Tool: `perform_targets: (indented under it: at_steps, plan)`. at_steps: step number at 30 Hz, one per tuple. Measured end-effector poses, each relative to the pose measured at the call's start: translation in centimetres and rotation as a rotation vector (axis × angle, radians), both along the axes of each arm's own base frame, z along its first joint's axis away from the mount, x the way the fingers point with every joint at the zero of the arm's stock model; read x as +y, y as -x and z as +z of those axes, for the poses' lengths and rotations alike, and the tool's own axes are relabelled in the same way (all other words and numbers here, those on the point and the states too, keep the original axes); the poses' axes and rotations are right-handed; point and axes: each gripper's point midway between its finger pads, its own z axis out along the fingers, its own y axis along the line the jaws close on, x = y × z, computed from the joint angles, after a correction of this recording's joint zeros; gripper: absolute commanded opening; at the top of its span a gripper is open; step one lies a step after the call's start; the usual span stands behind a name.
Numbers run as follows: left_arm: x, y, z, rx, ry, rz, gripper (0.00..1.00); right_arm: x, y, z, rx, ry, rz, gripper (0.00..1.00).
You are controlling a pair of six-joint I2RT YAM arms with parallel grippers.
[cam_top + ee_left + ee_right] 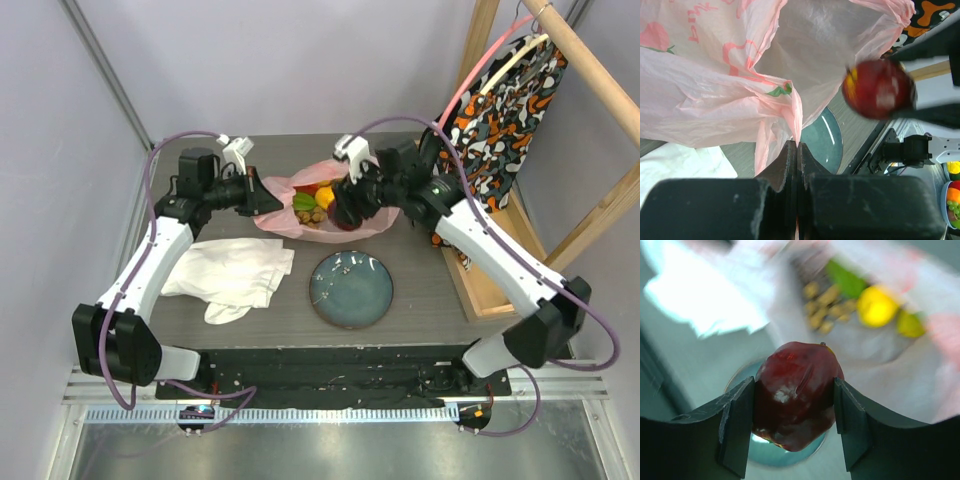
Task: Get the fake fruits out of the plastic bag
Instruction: Take out the fake fruit from the plastic bag, then place the fake fruit on the plate.
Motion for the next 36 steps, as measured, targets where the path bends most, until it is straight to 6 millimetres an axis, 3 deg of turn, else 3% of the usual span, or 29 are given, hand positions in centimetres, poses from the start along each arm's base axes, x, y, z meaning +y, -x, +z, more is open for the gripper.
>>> perform_targets:
  at_steps: [4, 6, 14, 21, 23, 24, 27, 32, 34, 36]
  plan:
    - [0.1, -0.2, -0.4, 0.003, -0.008, 0.005, 0.0, -0.3, 5.9, -4.0, 0.126, 0.051, 0.214, 0.28]
    - [0.1, -0.3, -0.5, -0.001, -0.015, 0.007, 0.0, 0.0, 7.2, -6.1, 0.186, 0.081, 0.289, 0.28]
    - [0.5, -0.7, -0.7, -0.03, -0.047, 0.011, 0.0, 2.8, 9.3, -12.7, 0.259, 0.201, 0.5, 0.27]
    - [0.8, -0.6, -1.2, -0.036, -0.078, 0.011, 0.0, 3.6, 9.3, -17.1, 0.211, 0.232, 0.454, 0.3]
    - [0.9, -0.6, -1.3, -0.037, -0.086, 0.012, 0.0, 3.8, 8.6, -17.4, 0.188, 0.223, 0.423, 0.43]
    - [1.0, -0.5, -1.4, -0.039, -0.089, 0.011, 0.0, 4.0, 8.3, -17.4, 0.178, 0.214, 0.41, 0.64]
    - [1.1, -0.4, -1.4, -0.04, -0.095, 0.011, 0.01, 4.2, 8.2, -18.0, 0.174, 0.198, 0.389, 0.99]
    - [1.2, -0.4, -1.5, -0.037, -0.096, 0.015, 0.02, 3.8, 8.7, -17.6, 0.21, 0.225, 0.388, 0.98]
    - [1.2, -0.3, -1.7, -0.031, -0.096, 0.015, 0.02, 3.9, 8.4, -15.4, 0.214, 0.222, 0.388, 0.96]
    - [1.2, -0.2, -2.2, -0.019, -0.096, 0.016, 0.02, 4.4, 6.6, -11.0, 0.168, 0.168, 0.375, 0.95]
